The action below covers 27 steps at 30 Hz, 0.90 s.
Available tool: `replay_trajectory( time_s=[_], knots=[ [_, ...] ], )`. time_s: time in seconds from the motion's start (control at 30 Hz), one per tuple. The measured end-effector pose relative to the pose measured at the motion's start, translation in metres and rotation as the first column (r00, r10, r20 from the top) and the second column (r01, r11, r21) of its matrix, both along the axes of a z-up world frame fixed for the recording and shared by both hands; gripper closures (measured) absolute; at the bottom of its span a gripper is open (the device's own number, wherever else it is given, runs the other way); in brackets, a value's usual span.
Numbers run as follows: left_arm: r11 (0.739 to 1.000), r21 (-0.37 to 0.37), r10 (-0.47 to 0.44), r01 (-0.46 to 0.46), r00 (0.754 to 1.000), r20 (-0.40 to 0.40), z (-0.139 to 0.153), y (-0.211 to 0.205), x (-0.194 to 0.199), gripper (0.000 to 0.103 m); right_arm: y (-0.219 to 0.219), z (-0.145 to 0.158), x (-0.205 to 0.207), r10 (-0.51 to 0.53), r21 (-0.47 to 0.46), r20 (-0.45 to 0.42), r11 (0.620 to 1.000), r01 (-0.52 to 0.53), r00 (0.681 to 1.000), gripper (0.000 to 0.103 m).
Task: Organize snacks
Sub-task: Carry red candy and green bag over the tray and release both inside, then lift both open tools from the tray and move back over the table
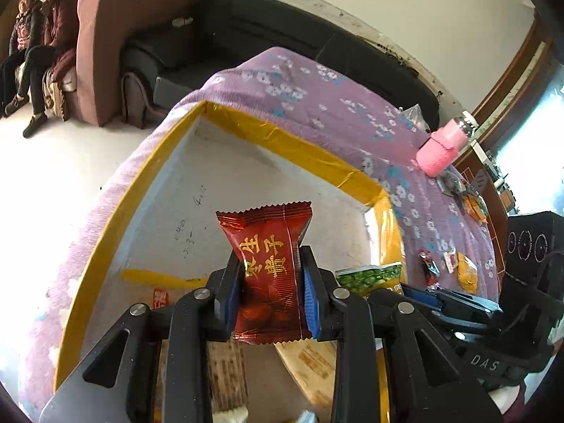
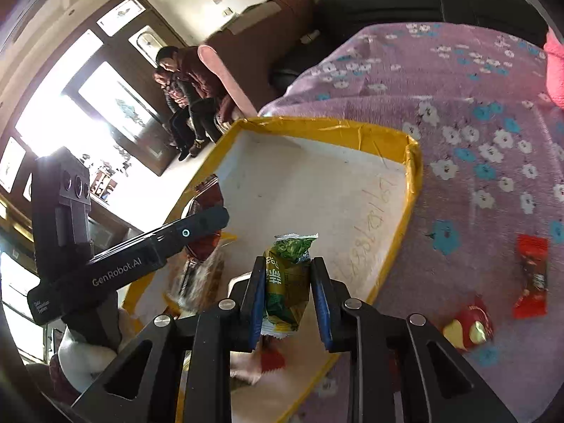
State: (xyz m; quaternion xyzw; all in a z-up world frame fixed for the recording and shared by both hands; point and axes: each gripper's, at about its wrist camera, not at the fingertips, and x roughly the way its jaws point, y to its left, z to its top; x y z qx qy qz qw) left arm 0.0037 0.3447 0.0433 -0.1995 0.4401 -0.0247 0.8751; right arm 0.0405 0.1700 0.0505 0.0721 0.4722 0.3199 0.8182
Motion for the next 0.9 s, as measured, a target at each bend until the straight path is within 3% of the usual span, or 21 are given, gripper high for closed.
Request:
replay_trajectory(
  time_s=[0.2,0.4,0.5,0.57,0.63,0.9],
  knots=[
    [1.000,-0.007,0.004,-0.005,1.000,-0.020,-0.010,0.000,0.004,0.074,0.008,-0.005,0.000,0.003,-0.035,0.034,0.999,-0.002,0.999,0.074],
    [1.000,0.024,0.018,-0.019,1.000,0.014,0.006,-0.006,-0.009,0.072,0.001,0.003,-0.011,-0.007,-0.005,0.066,1.000,0.008,0.998,0.064],
    [0.996,0.072,0.052,-0.055,0.998,0.044,0.023,-0.015,-0.023,0.058,-0.006,0.013,-0.018,-0.015,0.004,0.092,1.000,0.015,0.996,0.063],
    [0.988,0.115,0.097,-0.104,0.993,0.069,0.036,-0.022,-0.036,0.039,-0.014,0.023,-0.030,-0.021,0.020,0.117,1.000,0.019,0.993,0.060],
    [0.977,0.148,0.137,-0.151,0.985,0.101,0.049,-0.030,-0.053,0.030,-0.024,0.031,-0.044,-0.029,0.023,0.148,0.999,0.026,0.989,0.057],
    [0.967,0.170,0.154,-0.191,0.966,0.208,0.080,-0.072,-0.113,0.029,-0.067,0.044,-0.104,-0.073,0.052,0.218,0.997,0.063,0.973,0.048]
  ],
)
